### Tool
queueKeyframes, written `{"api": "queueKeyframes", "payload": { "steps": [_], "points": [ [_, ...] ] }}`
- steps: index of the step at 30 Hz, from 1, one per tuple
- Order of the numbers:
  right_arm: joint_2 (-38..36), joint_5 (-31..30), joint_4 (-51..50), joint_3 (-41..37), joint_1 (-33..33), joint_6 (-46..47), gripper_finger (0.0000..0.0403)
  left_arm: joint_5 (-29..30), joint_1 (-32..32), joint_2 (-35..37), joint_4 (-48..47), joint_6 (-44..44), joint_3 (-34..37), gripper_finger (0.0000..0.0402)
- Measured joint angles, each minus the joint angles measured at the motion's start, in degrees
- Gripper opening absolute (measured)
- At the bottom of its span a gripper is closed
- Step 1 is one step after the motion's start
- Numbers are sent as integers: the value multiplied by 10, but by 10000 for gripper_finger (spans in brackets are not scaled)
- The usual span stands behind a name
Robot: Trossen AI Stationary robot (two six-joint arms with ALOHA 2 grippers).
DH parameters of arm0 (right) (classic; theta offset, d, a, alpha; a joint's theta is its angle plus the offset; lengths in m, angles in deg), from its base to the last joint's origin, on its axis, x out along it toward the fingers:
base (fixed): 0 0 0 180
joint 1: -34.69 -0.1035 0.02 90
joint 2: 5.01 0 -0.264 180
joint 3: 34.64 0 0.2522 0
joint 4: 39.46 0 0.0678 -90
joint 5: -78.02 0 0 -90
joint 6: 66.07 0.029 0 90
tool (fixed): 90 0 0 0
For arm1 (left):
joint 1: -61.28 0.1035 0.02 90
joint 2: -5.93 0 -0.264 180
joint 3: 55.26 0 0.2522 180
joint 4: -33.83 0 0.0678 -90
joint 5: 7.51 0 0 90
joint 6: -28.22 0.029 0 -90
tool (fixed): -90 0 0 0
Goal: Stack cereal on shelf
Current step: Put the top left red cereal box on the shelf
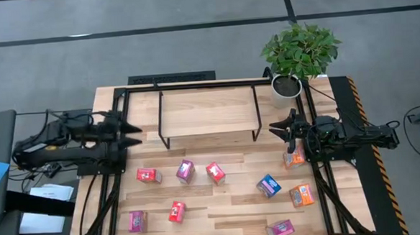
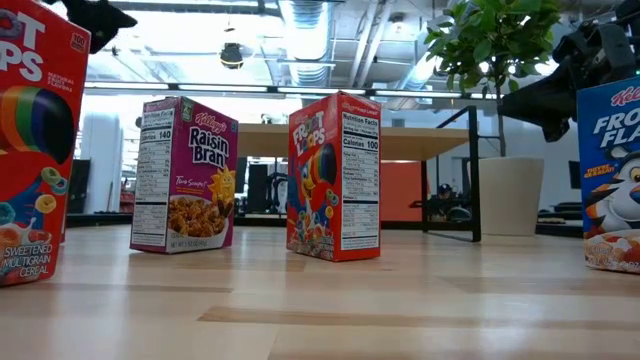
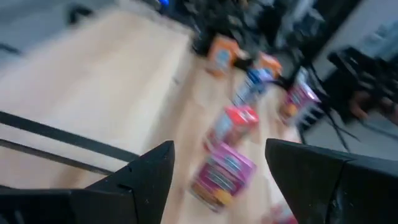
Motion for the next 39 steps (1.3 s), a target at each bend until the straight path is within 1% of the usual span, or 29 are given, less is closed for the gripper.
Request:
{"api": "queueKeyframes", "payload": {
  "steps": [5,8,12,16,20,23,27,31,32,36,39],
  "points": [
    [0,0,0,1,0,-7,138,-97,-9,-94,-22,-4,-41,244],
    [0,-1,0,1,1,-7,139,-104,-30,-158,-80,29,-92,244],
    [0,-2,-10,1,1,-7,133,-67,-78,-241,-186,62,-167,244],
    [0,-2,-20,2,1,-7,128,-27,-154,-314,-249,58,-213,244],
    [0,-2,-25,2,0,-8,128,19,-246,-368,-281,33,-221,241],
    [0,-2,-26,3,0,-8,130,50,-310,-398,-277,-3,-214,236],
    [0,-2,-27,3,0,-10,128,91,-375,-432,-285,-34,-211,232],
    [0,-3,-27,3,0,-10,124,165,-406,-452,-293,-66,-211,232],
    [0,-3,-27,3,0,-9,123,175,-411,-455,-295,-71,-211,232],
    [0,-3,-28,3,0,-9,124,170,-418,-462,-303,-76,-210,243],
    [0,-3,-28,3,0,-9,125,163,-419,-461,-303,-90,-210,272]
  ]
}}
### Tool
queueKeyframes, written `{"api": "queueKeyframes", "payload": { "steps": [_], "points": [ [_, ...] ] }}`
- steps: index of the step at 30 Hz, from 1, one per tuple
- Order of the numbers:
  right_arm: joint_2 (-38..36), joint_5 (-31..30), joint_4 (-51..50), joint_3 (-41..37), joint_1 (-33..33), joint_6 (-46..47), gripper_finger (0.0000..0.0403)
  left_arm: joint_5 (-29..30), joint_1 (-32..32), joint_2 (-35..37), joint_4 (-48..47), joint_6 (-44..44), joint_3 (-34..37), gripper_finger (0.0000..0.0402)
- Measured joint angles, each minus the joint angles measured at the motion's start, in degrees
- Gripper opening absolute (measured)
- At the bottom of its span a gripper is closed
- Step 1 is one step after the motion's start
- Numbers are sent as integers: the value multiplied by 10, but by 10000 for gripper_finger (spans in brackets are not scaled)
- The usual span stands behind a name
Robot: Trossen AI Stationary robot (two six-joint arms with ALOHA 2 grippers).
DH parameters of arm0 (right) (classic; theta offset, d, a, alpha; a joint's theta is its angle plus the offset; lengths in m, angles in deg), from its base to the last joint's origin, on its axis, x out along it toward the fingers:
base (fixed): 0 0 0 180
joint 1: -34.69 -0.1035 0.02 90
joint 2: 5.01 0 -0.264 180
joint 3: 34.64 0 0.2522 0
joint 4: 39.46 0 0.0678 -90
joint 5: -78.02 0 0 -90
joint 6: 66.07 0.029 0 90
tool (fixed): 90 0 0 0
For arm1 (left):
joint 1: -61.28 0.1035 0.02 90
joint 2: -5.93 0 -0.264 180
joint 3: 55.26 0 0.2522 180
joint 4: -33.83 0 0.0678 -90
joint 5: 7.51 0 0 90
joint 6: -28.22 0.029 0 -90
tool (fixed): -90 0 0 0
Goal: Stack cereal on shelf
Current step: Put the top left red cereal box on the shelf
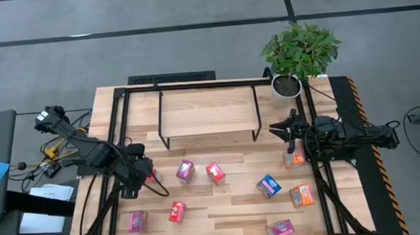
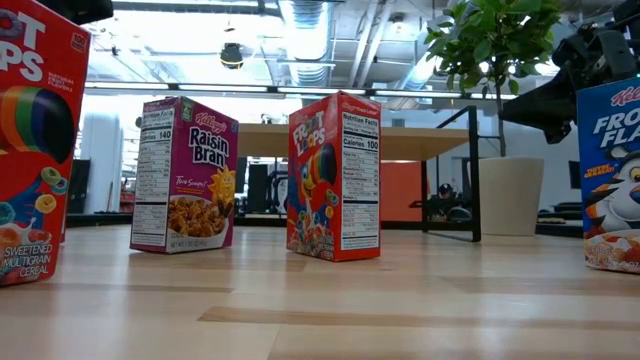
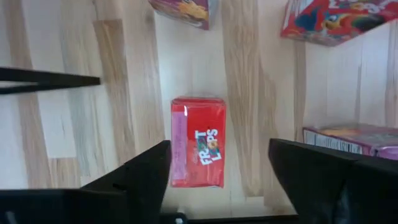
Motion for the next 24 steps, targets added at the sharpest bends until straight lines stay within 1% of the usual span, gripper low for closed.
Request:
{"api": "queueKeyframes", "payload": {
  "steps": [5,8,11,18,24],
  "points": [
    [0,0,0,0,0,0,128,5,0,0,-9,-10,0,340],
    [0,0,0,0,0,0,128,6,0,0,-11,-9,12,365],
    [0,0,0,0,0,0,126,5,0,0,-11,-16,32,372],
    [0,0,0,0,0,0,123,2,3,0,12,-20,95,373],
    [0,0,0,0,0,0,123,5,3,0,27,-9,118,369]
  ]
}}
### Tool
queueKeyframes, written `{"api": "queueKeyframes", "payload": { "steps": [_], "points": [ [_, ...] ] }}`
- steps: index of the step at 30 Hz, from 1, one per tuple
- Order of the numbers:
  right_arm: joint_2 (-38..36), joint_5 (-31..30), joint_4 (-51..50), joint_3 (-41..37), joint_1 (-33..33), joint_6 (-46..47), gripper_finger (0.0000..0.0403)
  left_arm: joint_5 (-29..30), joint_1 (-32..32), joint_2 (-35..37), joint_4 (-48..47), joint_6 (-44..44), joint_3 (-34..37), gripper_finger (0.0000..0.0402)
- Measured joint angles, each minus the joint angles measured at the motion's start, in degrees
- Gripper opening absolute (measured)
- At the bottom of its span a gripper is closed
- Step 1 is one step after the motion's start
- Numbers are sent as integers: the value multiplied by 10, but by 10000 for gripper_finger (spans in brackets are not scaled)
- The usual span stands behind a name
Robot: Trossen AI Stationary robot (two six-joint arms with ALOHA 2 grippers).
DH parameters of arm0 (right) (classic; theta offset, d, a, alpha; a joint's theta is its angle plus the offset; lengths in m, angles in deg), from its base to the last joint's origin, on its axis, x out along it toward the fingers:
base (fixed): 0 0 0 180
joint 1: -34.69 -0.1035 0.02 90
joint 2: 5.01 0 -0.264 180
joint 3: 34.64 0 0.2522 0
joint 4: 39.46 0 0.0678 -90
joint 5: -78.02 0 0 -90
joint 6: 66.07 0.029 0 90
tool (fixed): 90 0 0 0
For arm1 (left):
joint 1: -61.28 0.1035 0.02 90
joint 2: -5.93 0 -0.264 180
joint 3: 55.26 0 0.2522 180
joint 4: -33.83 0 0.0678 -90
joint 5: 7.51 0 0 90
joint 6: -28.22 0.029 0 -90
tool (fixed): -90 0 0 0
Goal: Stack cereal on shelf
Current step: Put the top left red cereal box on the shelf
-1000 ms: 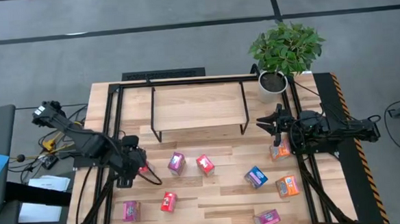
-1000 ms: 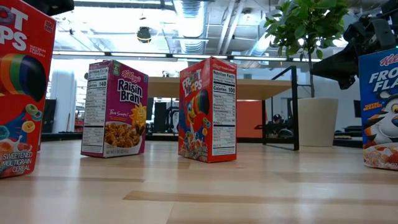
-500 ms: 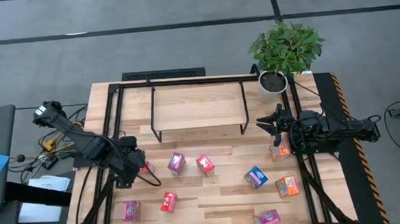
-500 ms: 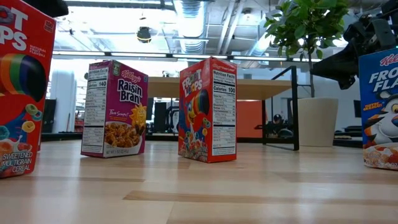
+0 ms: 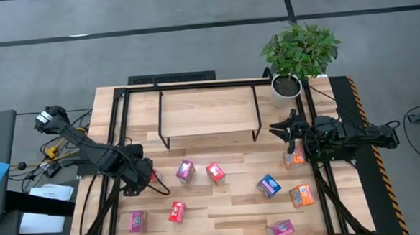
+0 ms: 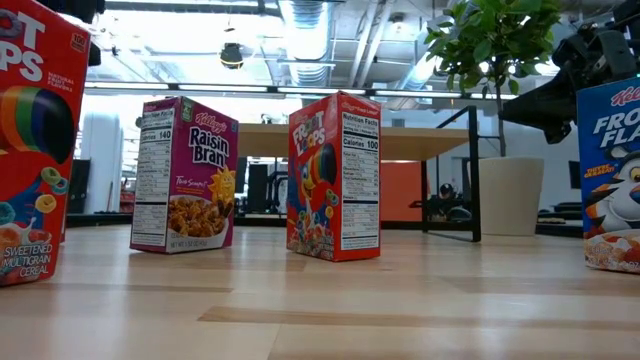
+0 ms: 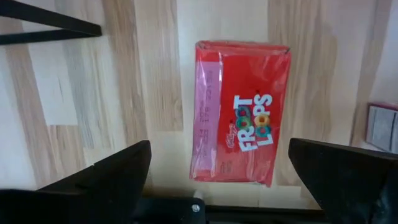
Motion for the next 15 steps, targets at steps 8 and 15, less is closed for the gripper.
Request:
{"api": "queueKeyframes", "payload": {
  "steps": [8,15],
  "points": [
    [0,0,0,0,0,0,123,-2,0,0,30,15,21,310],
    [0,0,0,0,0,0,123,-2,0,0,34,14,21,250]
  ]
}}
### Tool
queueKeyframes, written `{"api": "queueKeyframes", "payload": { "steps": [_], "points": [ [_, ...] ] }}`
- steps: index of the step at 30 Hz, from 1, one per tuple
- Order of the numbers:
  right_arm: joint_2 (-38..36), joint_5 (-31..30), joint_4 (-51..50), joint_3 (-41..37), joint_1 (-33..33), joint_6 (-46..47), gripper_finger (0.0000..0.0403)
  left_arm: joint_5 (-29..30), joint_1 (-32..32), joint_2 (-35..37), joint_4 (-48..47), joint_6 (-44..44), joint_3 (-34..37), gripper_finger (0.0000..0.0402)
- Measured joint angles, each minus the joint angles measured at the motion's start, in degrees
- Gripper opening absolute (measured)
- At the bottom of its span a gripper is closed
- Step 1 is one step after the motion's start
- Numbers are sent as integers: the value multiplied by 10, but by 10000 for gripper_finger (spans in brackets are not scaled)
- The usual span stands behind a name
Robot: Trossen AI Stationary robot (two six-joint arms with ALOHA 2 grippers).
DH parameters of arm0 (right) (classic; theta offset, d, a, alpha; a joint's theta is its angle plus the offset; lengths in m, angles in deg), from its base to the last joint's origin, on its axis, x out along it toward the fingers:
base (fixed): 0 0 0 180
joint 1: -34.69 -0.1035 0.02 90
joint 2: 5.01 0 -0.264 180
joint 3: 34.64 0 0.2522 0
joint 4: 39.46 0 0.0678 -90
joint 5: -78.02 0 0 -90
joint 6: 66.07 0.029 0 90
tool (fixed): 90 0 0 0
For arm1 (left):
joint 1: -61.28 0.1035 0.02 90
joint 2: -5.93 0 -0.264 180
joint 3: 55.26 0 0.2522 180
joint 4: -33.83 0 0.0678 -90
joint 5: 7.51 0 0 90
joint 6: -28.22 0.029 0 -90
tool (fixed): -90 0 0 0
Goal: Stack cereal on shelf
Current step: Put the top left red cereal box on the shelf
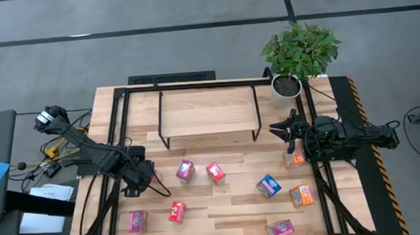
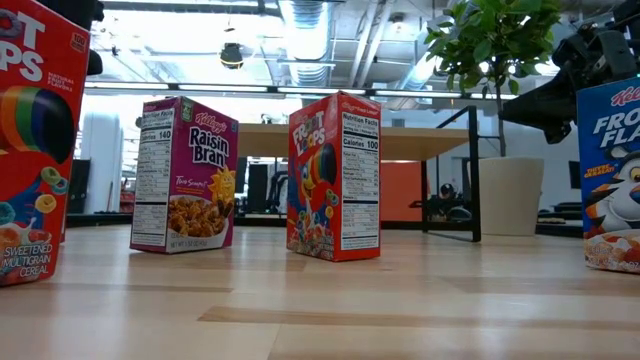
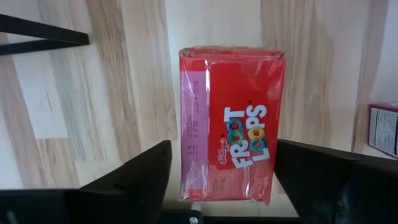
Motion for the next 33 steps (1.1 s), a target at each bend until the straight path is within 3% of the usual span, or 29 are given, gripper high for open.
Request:
{"api": "queueKeyframes", "payload": {
  "steps": [10,20,26,33],
  "points": [
    [0,0,-2,0,0,0,123,0,0,0,1,0,0,171],
    [0,0,-5,0,0,0,122,-15,0,0,1,-32,-8,160],
    [0,0,-5,0,0,-1,122,-15,16,0,-9,-39,-66,159],
    [0,-1,-5,0,0,-1,122,28,68,0,-33,-22,-169,159]
  ]
}}
